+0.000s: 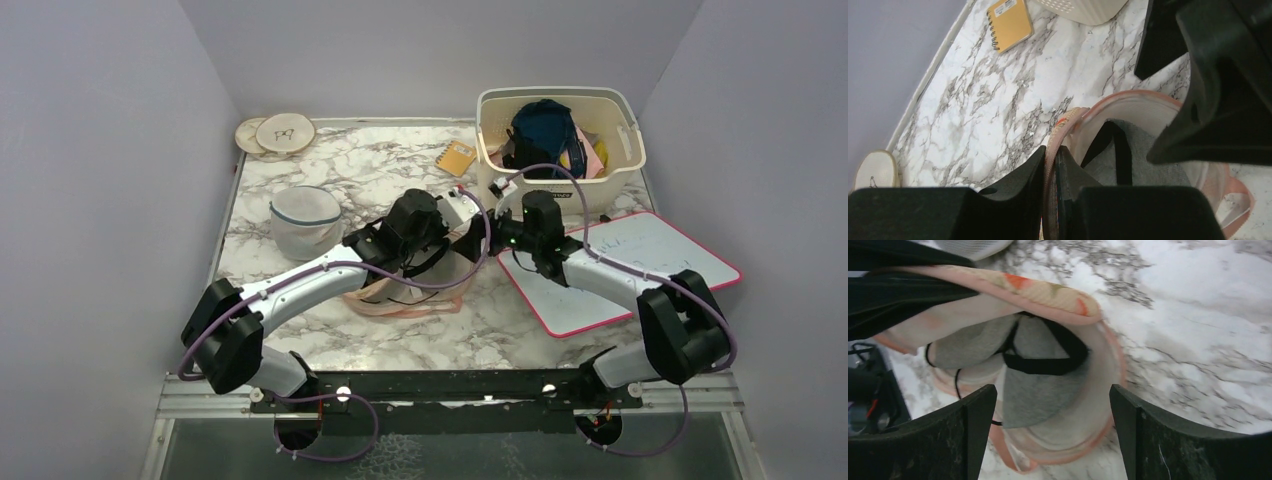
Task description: Unzip the laundry bag and remove the bra
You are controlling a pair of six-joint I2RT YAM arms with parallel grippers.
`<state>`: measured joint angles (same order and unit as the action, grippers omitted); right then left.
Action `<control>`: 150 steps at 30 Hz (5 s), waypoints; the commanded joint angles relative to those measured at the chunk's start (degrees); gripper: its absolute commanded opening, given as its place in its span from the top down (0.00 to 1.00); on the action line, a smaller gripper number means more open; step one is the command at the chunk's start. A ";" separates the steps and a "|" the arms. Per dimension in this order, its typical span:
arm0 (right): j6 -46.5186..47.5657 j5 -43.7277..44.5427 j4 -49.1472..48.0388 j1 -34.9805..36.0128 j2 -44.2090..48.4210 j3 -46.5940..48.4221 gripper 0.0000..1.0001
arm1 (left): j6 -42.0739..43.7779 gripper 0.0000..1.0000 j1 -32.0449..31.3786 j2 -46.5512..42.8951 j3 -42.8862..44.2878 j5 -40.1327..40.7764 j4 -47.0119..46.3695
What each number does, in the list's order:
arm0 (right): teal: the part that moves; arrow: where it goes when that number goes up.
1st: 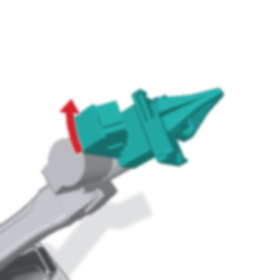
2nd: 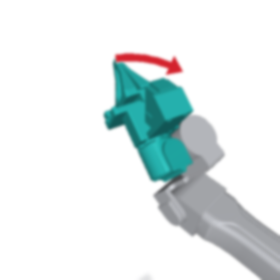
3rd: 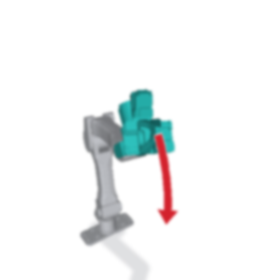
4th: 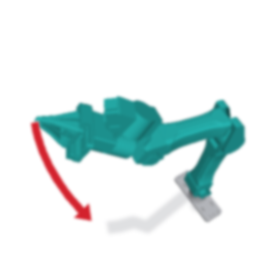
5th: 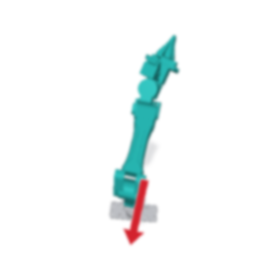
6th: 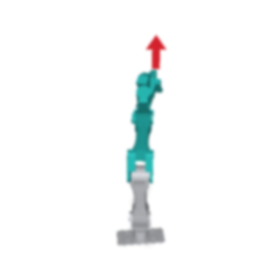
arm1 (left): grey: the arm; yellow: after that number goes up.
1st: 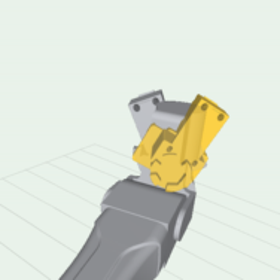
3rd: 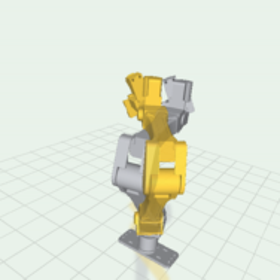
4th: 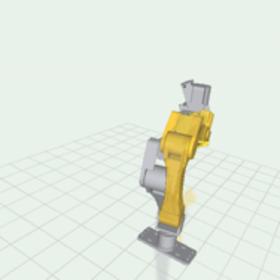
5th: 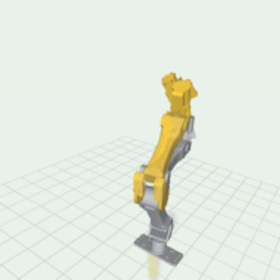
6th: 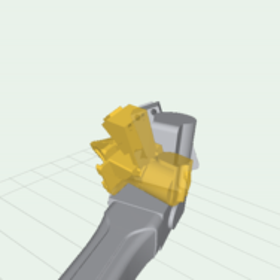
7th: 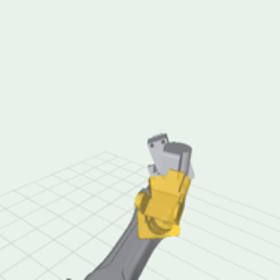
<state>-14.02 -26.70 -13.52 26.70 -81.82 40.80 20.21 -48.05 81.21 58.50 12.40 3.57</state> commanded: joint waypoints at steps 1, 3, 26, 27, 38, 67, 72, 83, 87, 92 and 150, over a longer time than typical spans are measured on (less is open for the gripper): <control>-5.53 -7.08 -13.90 4.98 -1.63 -1.85 0.18 | -1.85 0.93 0.81 0.75 2.44 -4.18 1.38; -11.53 -6.43 -21.53 7.33 -4.38 -3.72 0.20 | -2.04 0.93 0.84 0.94 3.71 -4.51 2.87; -46.35 21.31 -54.49 20.50 -28.79 2.57 0.26 | -5.42 0.45 1.25 -3.77 2.64 -7.47 1.20; -45.87 21.63 -54.29 20.50 -28.74 2.99 0.26 | -5.44 0.41 1.31 -4.49 2.62 -7.05 0.98; -48.68 25.44 -53.10 20.24 -34.29 12.80 0.26 | -5.45 0.29 1.88 -20.87 -8.13 0.85 -12.50; -9.51 5.22 6.86 11.18 -20.58 25.08 0.21 | -4.35 0.30 1.91 -24.41 -13.59 7.73 -18.78; -9.19 5.66 10.84 11.18 -14.24 17.79 0.21 | -3.93 0.30 1.92 -23.63 -13.38 8.51 -18.58; -8.44 13.26 20.14 10.63 -15.97 18.00 0.16 | -5.26 0.30 1.91 -22.40 -13.45 8.47 -18.71; -9.36 13.89 20.74 9.60 -17.73 17.72 0.11 | -5.03 0.30 1.91 -22.40 -13.40 9.04 -18.61; -9.11 16.14 23.35 8.72 -21.37 19.36 0.10 | -4.74 0.30 1.91 -22.64 -13.49 9.61 -18.69; -9.47 6.98 17.19 5.17 -6.61 15.05 0.99 | -4.65 0.30 2.53 -19.38 -12.54 10.00 -17.43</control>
<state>-25.12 -16.16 3.46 32.03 -92.82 54.54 15.75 -45.76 61.84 45.36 20.91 -13.17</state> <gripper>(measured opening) 0.015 0.701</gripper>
